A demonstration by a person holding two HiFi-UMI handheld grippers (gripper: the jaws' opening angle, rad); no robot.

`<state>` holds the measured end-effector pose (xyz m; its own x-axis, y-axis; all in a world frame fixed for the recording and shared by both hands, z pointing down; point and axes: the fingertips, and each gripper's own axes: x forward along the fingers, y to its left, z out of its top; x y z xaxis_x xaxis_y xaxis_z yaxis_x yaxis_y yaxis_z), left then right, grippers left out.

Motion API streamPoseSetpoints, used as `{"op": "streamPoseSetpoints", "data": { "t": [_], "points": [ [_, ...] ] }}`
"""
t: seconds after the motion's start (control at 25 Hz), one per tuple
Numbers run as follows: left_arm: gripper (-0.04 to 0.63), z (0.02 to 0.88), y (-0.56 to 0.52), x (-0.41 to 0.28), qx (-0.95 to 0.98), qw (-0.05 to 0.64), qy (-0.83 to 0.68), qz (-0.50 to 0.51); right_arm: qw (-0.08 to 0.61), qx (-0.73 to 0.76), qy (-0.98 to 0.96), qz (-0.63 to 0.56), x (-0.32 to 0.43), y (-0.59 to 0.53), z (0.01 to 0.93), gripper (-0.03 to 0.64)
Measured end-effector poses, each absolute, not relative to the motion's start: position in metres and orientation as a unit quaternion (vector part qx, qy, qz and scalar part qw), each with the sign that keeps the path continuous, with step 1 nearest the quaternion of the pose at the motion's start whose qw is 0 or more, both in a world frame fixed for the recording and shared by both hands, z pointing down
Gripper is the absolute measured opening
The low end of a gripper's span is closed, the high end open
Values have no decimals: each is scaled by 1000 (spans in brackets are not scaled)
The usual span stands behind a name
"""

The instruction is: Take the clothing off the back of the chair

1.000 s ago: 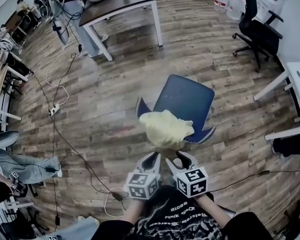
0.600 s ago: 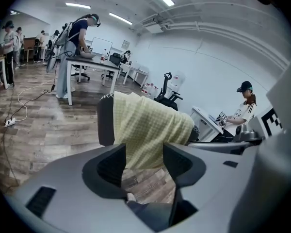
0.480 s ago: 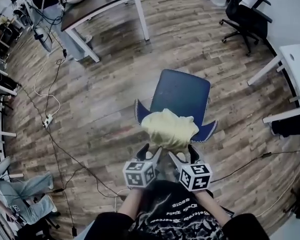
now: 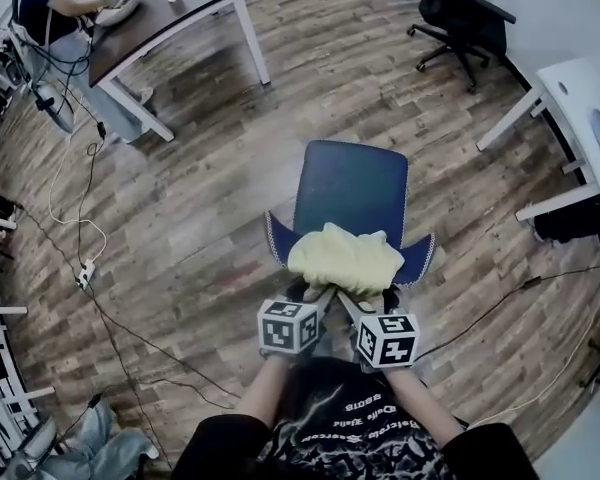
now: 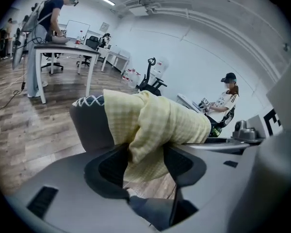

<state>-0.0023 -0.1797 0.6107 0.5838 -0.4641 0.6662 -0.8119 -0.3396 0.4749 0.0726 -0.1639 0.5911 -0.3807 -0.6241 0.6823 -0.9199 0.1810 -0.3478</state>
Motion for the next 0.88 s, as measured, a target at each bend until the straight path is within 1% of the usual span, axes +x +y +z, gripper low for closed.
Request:
{"op": "streamPoseSetpoints", "data": {
  "t": [0.08,0.12,0.16,0.2,0.28,0.32,0.4,0.48,0.56,0.72,0.88],
  "points": [
    [232,611,-187,2,798,405,-390,218,200,525,-735,380,73,-166,593,375],
    [227,611,-189,5,801,406,-383,218,202,523,-733,386,73,-167,595,354],
    [216,611,-190,8,803,408,-376,216,207,522,-731,389,74,-168,597,314],
    [204,611,-190,11,805,413,-370,213,212,523,-729,389,74,-169,598,257],
    [190,611,-188,14,808,420,-358,206,221,526,-724,388,75,-170,599,237],
    [176,610,-187,15,810,422,-353,204,224,526,-723,388,73,-170,599,225],
    [128,608,-185,18,810,428,-349,199,222,522,-725,391,68,-170,597,163],
    [90,607,-181,24,799,451,-353,183,220,517,-730,389,67,-167,595,116],
    [69,606,-174,30,790,467,-358,170,222,510,-736,387,69,-163,595,97],
    [54,601,-169,26,798,447,-362,178,222,489,-757,373,63,-162,590,80],
    [51,593,-161,23,795,447,-371,175,226,466,-777,358,60,-156,582,77]
  ]
}}
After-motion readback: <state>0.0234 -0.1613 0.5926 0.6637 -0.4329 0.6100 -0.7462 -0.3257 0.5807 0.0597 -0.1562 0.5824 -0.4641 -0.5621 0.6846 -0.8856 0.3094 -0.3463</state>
